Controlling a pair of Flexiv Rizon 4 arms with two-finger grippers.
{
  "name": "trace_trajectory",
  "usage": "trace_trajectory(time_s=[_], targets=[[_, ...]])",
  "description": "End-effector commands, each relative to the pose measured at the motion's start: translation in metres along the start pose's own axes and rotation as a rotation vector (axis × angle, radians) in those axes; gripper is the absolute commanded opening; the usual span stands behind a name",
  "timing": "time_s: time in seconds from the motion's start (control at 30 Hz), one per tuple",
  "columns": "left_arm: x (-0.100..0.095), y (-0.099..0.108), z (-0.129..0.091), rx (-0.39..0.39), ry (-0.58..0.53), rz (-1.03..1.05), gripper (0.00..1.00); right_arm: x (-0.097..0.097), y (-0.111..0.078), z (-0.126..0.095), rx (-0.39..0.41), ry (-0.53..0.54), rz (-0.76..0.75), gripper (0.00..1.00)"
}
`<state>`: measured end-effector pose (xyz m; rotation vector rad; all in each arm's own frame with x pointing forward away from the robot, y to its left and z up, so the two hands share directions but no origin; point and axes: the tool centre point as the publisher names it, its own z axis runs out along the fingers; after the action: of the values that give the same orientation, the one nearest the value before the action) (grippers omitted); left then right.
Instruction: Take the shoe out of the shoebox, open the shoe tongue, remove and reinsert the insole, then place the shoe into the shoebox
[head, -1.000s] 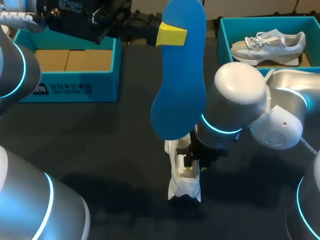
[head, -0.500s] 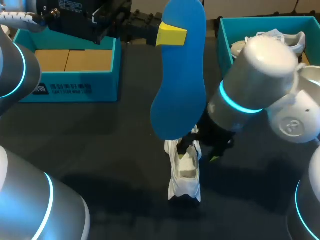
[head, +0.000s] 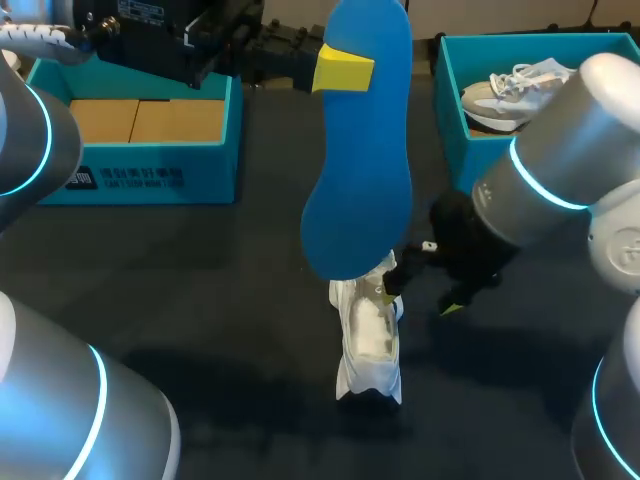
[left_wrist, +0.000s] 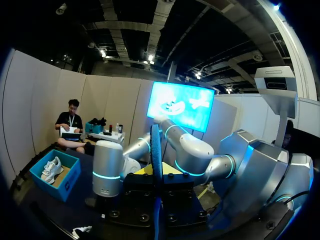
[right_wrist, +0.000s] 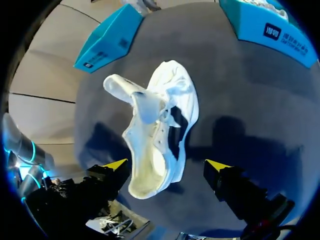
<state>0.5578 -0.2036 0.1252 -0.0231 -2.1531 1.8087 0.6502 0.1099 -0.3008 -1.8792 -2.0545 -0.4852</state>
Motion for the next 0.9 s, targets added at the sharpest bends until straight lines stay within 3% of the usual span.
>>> trace_trajectory(time_s=[0.03,0.33,0.9], targets=[[-0.001,0.001,0.001,0.000,0.001,0.001,0.00,-0.008,0.006,-0.015,0.049,0.240,0.044,1.00],[-0.001,0.001,0.001,0.000,0.001,0.001,0.00,-0.004,0.016,-0.056,0.047,0.464,0.077,1.00],[-0.001,0.001,0.001,0.000,0.001,0.001,0.00,-0.002,0.031,-0.080,0.064,0.640,0.115,1.00]])
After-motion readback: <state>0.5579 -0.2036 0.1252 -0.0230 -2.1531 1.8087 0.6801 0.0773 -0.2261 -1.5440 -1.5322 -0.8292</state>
